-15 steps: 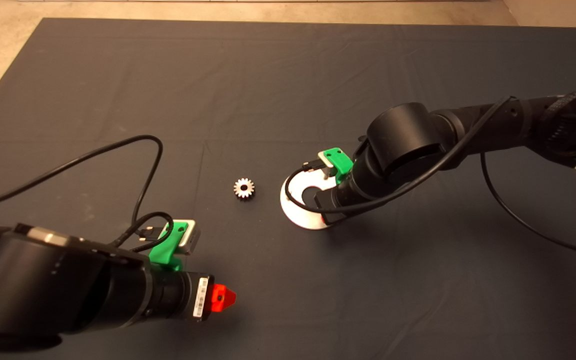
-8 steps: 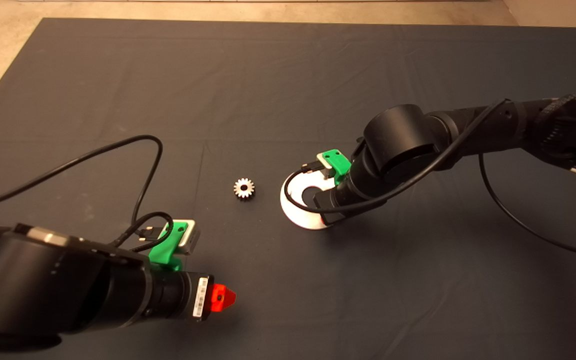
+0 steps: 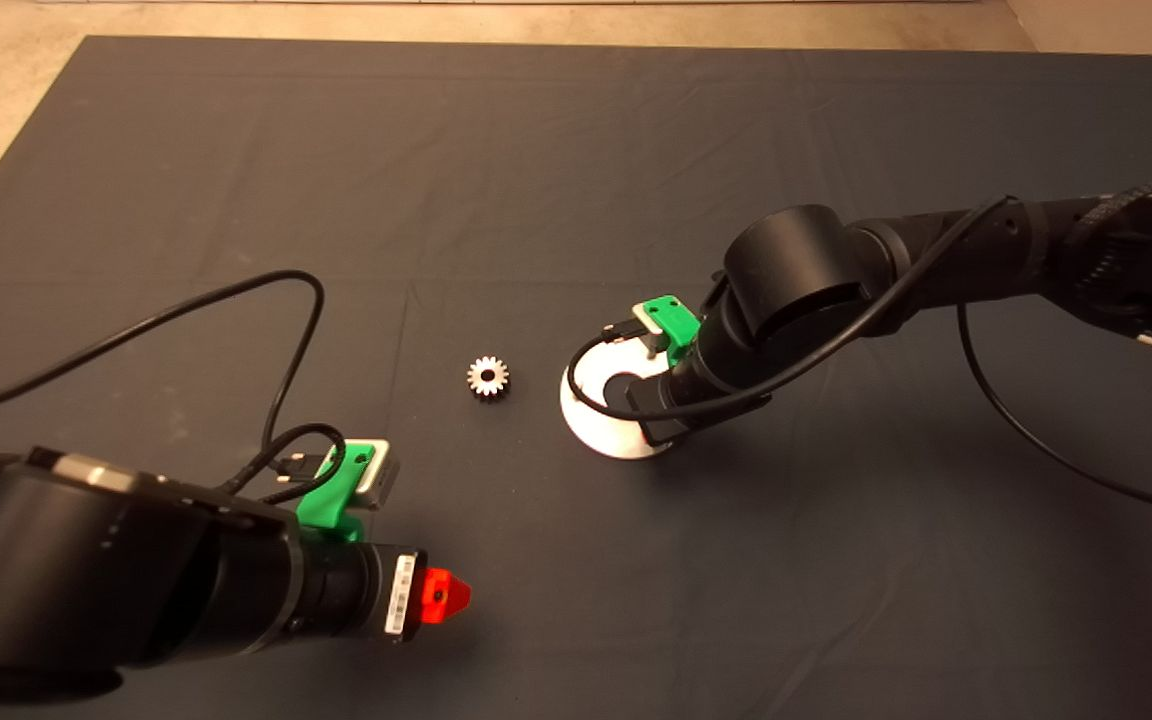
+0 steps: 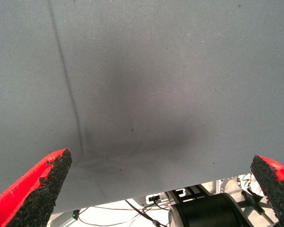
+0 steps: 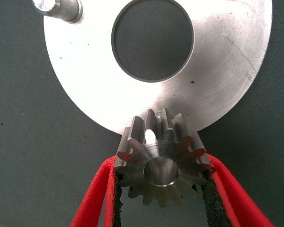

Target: Install three planetary gears onto the carrier pins

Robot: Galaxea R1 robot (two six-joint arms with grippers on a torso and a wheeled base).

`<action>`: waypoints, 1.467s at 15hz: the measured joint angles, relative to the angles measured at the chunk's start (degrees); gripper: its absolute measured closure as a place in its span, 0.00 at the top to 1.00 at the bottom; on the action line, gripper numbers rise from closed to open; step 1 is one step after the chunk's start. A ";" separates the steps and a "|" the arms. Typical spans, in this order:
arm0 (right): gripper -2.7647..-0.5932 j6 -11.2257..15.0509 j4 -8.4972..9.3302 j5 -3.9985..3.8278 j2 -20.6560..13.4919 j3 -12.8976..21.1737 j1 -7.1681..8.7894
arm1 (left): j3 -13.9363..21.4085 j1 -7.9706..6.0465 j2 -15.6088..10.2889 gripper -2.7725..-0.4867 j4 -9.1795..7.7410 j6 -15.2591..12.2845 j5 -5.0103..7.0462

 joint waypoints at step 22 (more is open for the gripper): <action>0.15 -1.93 0.00 0.25 0.48 -1.35 -0.46 | 0.00 0.00 -0.08 0.99 -0.02 0.00 0.00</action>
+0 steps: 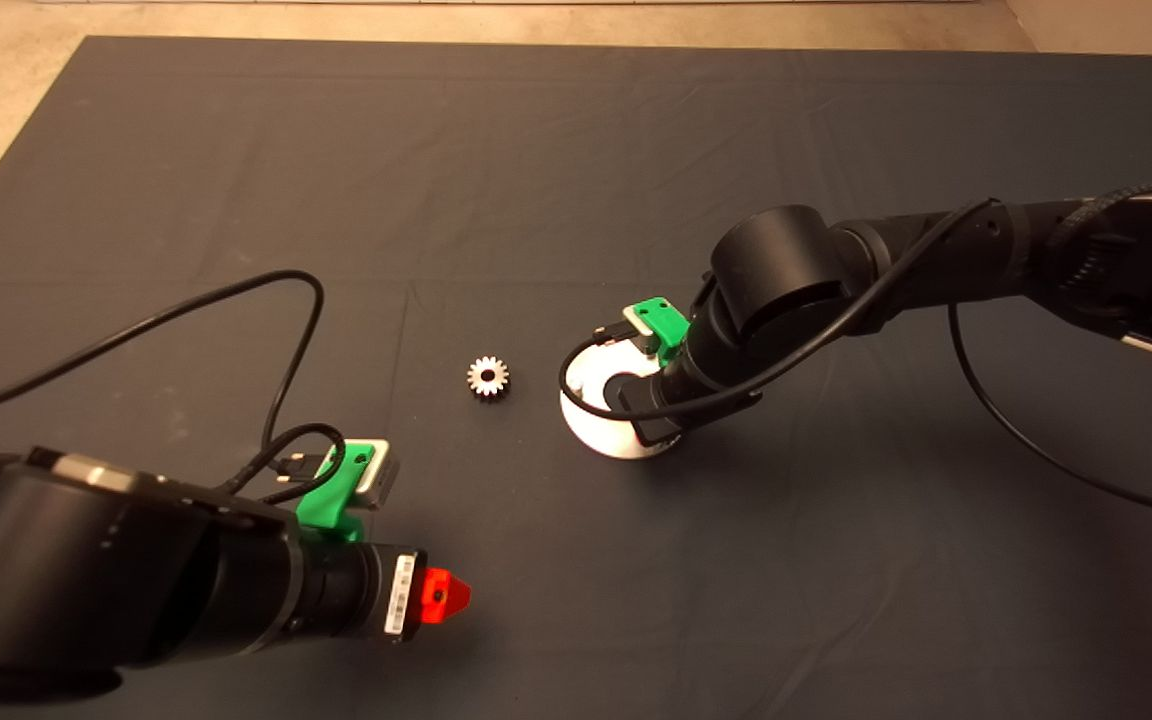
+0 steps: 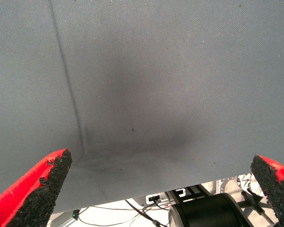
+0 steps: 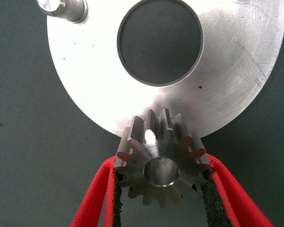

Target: Install three planetary gears onto the carrier pins

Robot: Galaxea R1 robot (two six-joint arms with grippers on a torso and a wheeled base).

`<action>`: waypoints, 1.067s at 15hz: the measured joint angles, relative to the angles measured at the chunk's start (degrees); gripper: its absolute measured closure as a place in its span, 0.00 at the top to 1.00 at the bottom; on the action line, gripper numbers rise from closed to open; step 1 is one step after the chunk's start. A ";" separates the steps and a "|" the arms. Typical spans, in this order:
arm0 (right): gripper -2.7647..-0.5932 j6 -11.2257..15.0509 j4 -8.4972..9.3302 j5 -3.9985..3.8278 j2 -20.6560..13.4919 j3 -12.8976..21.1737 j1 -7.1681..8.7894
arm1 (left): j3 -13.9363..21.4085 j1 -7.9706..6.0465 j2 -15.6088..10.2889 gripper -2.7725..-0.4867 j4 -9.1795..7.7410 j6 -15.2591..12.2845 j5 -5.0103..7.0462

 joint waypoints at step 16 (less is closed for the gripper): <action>0.15 -0.04 0.02 0.79 -1.27 0.67 -0.13 | 0.00 -0.61 -0.24 0.99 -0.16 0.00 0.02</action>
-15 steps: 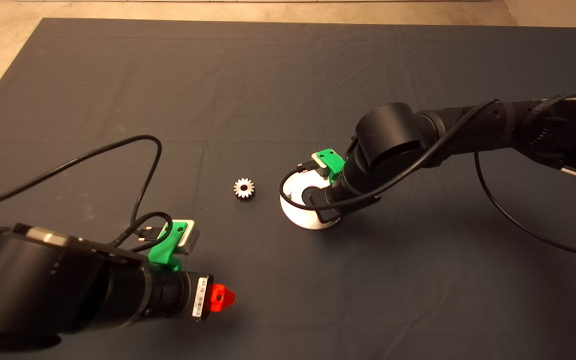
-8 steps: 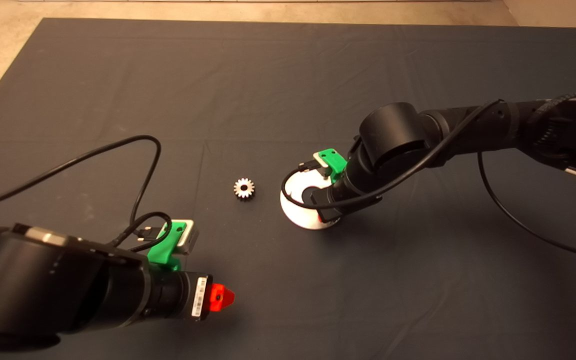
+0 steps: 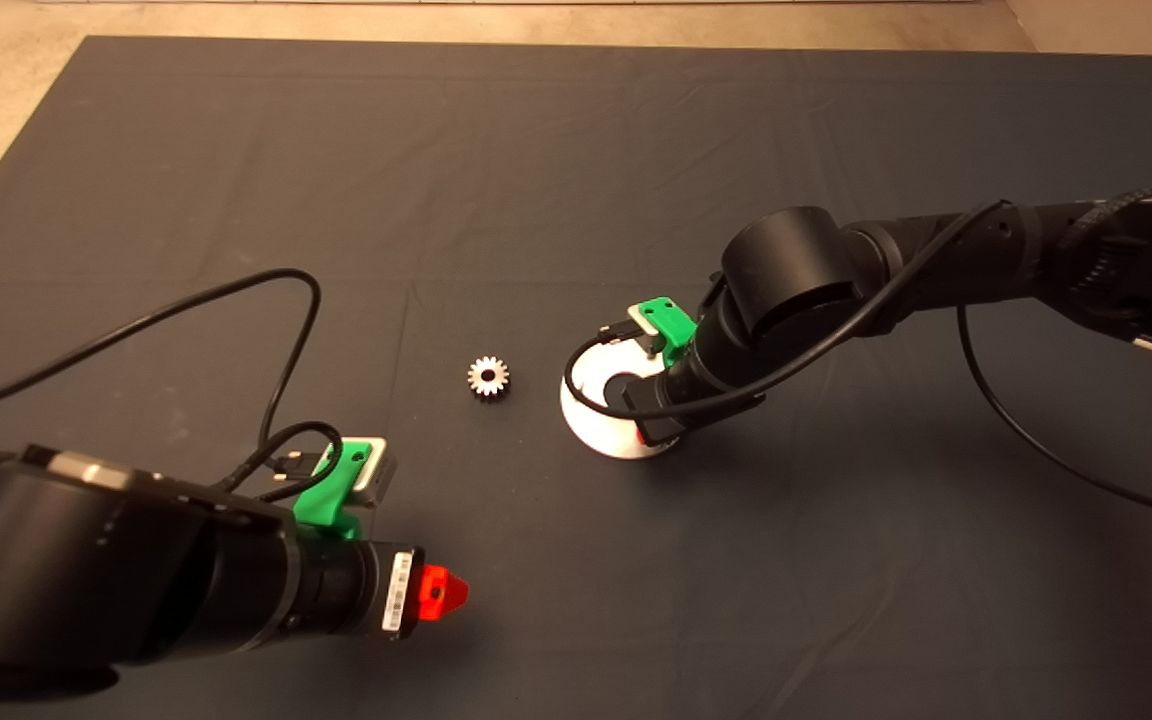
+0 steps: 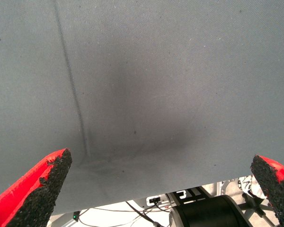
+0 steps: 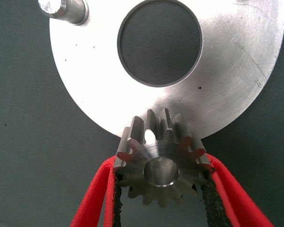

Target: Install three planetary gears onto the carrier pins

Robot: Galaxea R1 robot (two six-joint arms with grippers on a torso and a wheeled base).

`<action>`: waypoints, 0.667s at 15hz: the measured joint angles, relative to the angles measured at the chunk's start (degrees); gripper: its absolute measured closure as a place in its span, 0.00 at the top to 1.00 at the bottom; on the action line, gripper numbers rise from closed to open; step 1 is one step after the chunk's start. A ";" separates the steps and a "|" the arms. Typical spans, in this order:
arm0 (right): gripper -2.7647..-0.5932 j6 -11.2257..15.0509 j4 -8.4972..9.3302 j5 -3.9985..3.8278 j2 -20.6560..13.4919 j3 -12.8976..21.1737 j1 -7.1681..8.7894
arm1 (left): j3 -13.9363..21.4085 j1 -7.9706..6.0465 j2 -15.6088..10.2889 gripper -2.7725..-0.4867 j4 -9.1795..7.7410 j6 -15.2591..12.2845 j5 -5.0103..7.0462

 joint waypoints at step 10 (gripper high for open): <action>0.15 -0.02 0.00 -0.02 0.00 0.05 0.00 | 0.00 -0.16 0.00 0.99 -0.01 0.02 -0.02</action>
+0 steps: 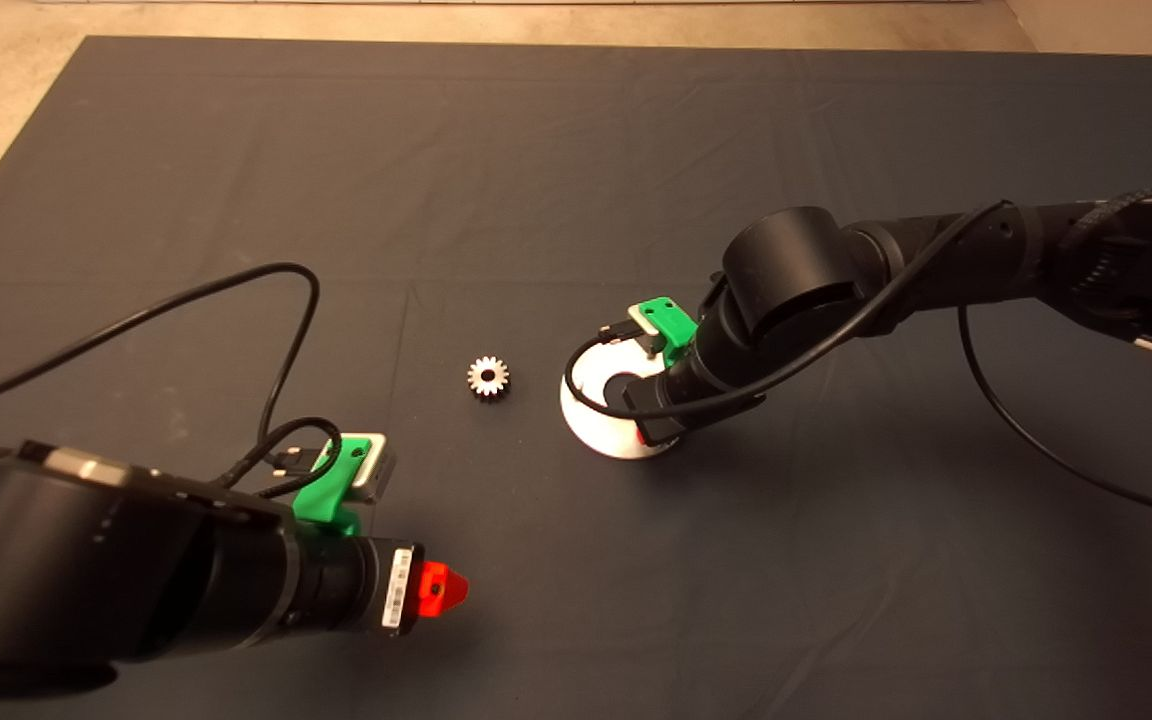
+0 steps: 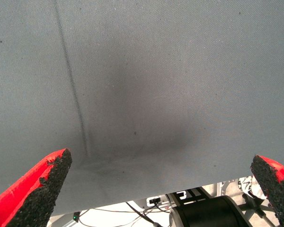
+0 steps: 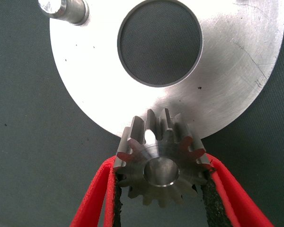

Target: Install three planetary gears onto the carrier pins

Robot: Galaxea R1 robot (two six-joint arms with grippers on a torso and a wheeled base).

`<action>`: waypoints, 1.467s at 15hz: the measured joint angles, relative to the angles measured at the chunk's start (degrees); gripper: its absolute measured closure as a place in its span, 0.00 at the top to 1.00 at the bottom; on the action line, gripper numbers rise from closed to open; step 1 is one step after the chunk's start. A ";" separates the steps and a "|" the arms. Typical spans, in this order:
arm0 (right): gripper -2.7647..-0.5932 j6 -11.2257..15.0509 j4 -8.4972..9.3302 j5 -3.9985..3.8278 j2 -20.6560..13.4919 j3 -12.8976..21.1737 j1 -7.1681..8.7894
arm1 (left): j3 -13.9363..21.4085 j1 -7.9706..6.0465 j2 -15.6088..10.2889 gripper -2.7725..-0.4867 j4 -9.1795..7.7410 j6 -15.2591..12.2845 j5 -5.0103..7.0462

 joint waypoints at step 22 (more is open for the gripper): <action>0.15 0.02 0.00 -0.30 -0.46 0.26 -0.22 | 0.00 -0.02 -0.11 0.99 0.00 0.00 0.00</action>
